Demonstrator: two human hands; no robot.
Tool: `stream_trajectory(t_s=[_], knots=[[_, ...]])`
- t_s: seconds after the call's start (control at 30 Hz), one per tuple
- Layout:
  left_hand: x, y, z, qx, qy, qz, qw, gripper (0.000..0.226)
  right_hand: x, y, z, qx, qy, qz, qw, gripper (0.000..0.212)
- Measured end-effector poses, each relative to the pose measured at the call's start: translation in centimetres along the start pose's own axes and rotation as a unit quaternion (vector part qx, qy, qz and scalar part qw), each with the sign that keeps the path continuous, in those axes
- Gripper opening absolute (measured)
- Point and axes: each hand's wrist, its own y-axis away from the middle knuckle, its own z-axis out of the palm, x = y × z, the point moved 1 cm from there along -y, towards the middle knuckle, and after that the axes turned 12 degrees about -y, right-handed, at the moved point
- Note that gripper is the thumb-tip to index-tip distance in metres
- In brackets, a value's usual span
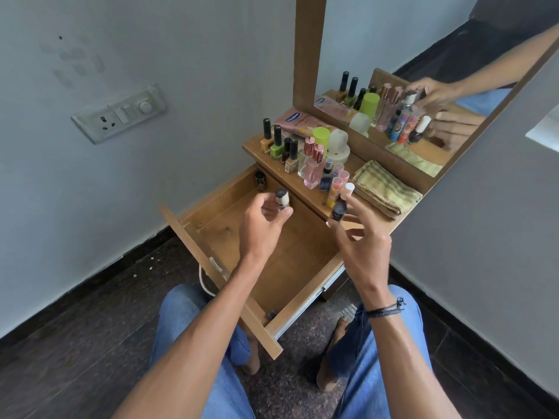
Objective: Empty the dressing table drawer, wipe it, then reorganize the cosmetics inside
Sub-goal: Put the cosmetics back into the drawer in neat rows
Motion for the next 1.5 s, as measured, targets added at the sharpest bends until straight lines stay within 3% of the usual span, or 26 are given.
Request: stream_trajectory(t_s=[0.33,0.57,0.77,1.0,1.13,1.27,1.37,1.5], knots=[[-4.5,-3.3,-4.2,0.057,-0.123,-0.121,0.983,0.022,0.6,-1.3,10.1,-0.126,0.066,-0.008,0.99,0.053],[-4.7,-5.0,-1.9,0.044,-0.085,-0.227,0.969,0.023,2.6,-3.1,15.6,-0.173,0.165,0.004,0.971,0.045],[-5.5,-5.6,-1.1,0.028,-0.092,-0.251,0.963,0.026,3.2,-4.4,17.7,-0.211,0.234,-0.007,0.949,0.037],[-5.8,-7.1,-0.1,0.018,-0.099,-0.24,0.966,0.027,3.8,-5.5,18.9,-0.194,0.287,-0.008,0.938,0.043],[-5.8,-7.9,0.6,0.028,-0.096,-0.245,0.964,0.019,3.5,-4.6,18.9,-0.162,0.277,0.002,0.947,0.045],[-6.1,-8.4,1.1,0.039,-0.086,-0.243,0.965,0.016,2.8,-2.4,18.2,-0.126,0.251,0.01,0.96,0.029],[-6.2,-8.6,1.4,0.037,-0.086,-0.238,0.967,0.02,3.5,-1.2,17.7,-0.155,0.245,0.048,0.956,0.016],[-6.8,-8.6,1.8,0.037,-0.06,-0.254,0.965,0.022,4.6,-1.6,18.0,-0.206,0.242,0.076,0.945,0.016]])
